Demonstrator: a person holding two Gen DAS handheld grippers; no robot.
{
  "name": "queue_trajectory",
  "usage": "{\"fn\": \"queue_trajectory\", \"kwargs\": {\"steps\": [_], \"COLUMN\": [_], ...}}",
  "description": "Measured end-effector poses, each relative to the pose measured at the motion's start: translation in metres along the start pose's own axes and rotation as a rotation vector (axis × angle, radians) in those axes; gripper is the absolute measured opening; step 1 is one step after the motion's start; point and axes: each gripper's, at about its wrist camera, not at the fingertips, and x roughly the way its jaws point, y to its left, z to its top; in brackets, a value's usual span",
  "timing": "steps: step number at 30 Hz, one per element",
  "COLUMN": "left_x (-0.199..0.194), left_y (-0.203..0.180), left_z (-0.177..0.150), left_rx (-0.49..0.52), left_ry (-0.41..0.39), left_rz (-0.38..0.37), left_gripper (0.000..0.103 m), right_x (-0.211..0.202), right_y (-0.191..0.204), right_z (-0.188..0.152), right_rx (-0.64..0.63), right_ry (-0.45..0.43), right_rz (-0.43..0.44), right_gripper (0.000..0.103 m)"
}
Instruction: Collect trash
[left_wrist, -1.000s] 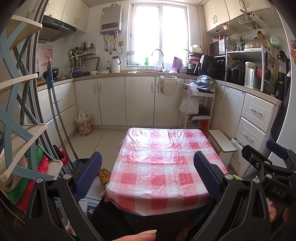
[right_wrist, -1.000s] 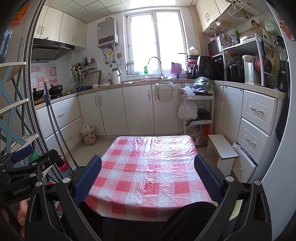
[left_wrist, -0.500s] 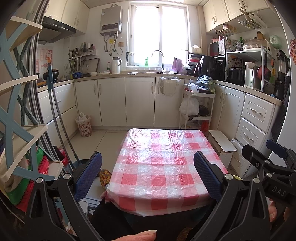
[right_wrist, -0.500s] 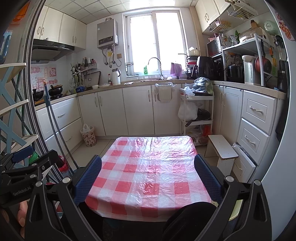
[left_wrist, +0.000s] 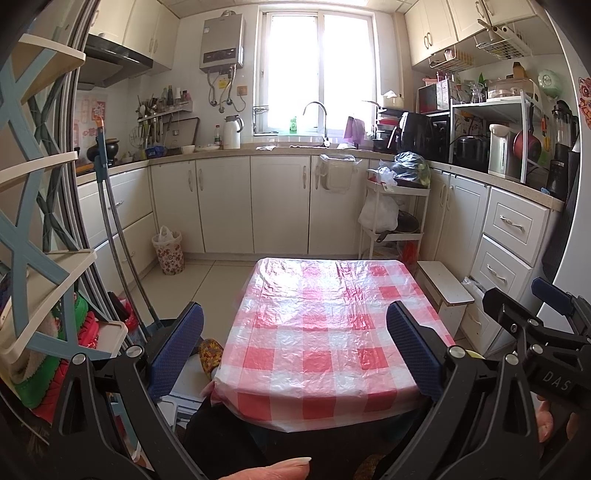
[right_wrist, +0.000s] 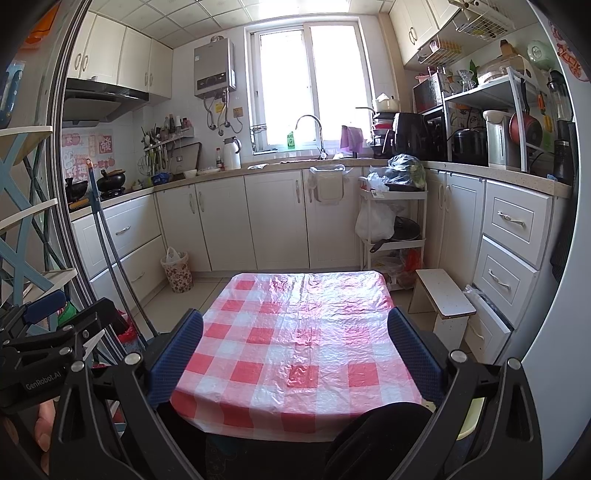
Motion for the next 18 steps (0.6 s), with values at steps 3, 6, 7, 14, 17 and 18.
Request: {"fn": "queue_trajectory", "kwargs": {"steps": [3, 6, 7, 14, 17, 18], "left_x": [0.0, 0.0004, 0.0003, -0.0017, -0.0023, -0.0023], "left_y": [-0.0002, 0.0, -0.0007, 0.0014, 0.002, 0.0023], "left_z": [0.0, -0.0002, -0.0003, 0.0043, 0.0069, 0.0072], "left_rx": [0.001, -0.001, 0.0, -0.001, 0.001, 0.003], "left_ry": [0.0, 0.0, 0.001, 0.001, 0.0, 0.0], "left_rz": [0.0, -0.002, -0.001, -0.007, -0.006, -0.006], "left_gripper": [0.096, 0.096, 0.096, 0.096, 0.096, 0.096], "right_x": [-0.0002, -0.0007, -0.0002, 0.0002, 0.0002, 0.0002], "right_y": [-0.0005, 0.0004, 0.0007, 0.0029, 0.0021, 0.0023], "right_z": [-0.0003, 0.001, 0.0014, 0.0031, 0.0022, 0.0026], "right_rx": [0.002, 0.001, 0.002, 0.001, 0.005, 0.005], "right_ry": [0.0, -0.003, -0.003, -0.007, -0.005, -0.006], "right_rz": [0.001, -0.001, -0.001, 0.0, 0.001, 0.001], "right_gripper": [0.096, 0.096, 0.096, 0.096, 0.096, 0.096]}}
